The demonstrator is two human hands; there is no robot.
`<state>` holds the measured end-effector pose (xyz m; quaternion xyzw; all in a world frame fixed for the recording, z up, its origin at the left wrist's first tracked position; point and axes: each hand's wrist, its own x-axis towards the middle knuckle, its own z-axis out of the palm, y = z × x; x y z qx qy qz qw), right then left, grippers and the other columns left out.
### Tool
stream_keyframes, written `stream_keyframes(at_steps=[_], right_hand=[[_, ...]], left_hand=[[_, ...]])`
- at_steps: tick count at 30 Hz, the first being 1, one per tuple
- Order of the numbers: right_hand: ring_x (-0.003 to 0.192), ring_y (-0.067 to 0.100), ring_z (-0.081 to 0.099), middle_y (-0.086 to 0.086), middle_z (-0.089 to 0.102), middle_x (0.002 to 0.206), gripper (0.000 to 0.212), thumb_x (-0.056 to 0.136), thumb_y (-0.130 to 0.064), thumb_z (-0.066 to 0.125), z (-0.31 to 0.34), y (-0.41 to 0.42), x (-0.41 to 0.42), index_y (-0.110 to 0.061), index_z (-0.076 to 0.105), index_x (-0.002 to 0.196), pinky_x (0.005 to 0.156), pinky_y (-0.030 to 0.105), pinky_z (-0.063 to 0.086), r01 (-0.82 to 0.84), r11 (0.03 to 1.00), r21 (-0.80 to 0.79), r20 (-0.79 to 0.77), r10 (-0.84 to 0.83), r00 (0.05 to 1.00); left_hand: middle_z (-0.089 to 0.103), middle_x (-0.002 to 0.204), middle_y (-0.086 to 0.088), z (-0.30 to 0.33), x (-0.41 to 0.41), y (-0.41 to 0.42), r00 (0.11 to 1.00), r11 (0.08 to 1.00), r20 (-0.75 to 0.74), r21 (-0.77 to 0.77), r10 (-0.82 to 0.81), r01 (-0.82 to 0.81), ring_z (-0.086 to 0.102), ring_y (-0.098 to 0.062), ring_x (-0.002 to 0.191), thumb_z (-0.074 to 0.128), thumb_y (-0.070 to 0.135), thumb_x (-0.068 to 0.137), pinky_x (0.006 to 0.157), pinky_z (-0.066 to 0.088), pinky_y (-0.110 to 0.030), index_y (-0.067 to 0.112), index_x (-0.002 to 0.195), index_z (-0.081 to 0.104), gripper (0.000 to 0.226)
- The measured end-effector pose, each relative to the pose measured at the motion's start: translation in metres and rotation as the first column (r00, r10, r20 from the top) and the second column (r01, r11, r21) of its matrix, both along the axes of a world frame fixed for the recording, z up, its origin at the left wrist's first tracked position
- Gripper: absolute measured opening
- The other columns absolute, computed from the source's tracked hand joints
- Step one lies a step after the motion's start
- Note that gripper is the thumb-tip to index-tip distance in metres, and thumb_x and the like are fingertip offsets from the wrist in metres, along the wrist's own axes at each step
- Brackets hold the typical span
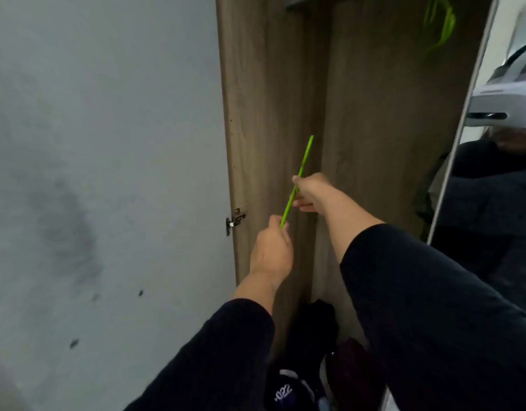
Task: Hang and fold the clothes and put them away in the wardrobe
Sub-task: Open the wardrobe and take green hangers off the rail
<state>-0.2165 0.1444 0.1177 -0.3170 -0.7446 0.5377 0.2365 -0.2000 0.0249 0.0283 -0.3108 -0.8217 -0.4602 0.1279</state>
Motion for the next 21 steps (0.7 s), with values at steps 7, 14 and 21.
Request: stream_keyframes(at_steps=[7, 14, 21], right_hand=[[0.045, 0.017, 0.05, 0.006, 0.056, 0.063, 0.028, 0.097, -0.028, 0.047, -0.05, -0.053, 0.053, -0.011, 0.051, 0.076, 0.049, 0.026, 0.046, -0.06, 0.998, 0.001, 0.167, 0.059, 0.984], [0.043, 0.022, 0.058, 0.012, 0.055, 0.071, 0.016, 0.1, -0.014, 0.035, -0.051, -0.087, 0.136, -0.013, 0.048, 0.092, 0.051, 0.029, 0.052, -0.189, 0.982, -0.02, 0.228, 0.189, 0.955], [0.052, 0.013, 0.032, 0.0, 0.036, 0.065, 0.016, 0.102, -0.024, 0.031, -0.046, -0.101, 0.217, -0.016, 0.042, 0.093, 0.039, 0.021, 0.032, -0.437, 0.834, 0.336, 0.169, 0.403, 0.9]], left_hand=[[0.061, 0.076, -0.008, -0.059, 0.062, -0.072, 0.979, 0.991, 0.15, 0.007, -0.137, 0.137, 0.056, -0.021, 0.067, 0.039, 0.032, 0.1, 0.062, 0.042, -0.031, 0.02, 0.091, 0.047, 0.017], [0.064, 0.108, -0.012, -0.043, 0.108, -0.108, 0.99, 0.999, 0.137, 0.024, 0.018, -0.021, 0.061, -0.028, 0.099, 0.044, 0.017, 0.098, 0.09, 0.047, -0.036, 0.008, 0.122, 0.053, 0.028], [0.039, 0.141, -0.009, 0.0, 0.131, -0.148, 0.949, 0.963, -0.182, -0.031, 0.258, -0.268, 0.04, -0.026, 0.13, 0.045, 0.017, 0.097, 0.106, 0.036, -0.041, 0.01, 0.135, 0.044, 0.039]])
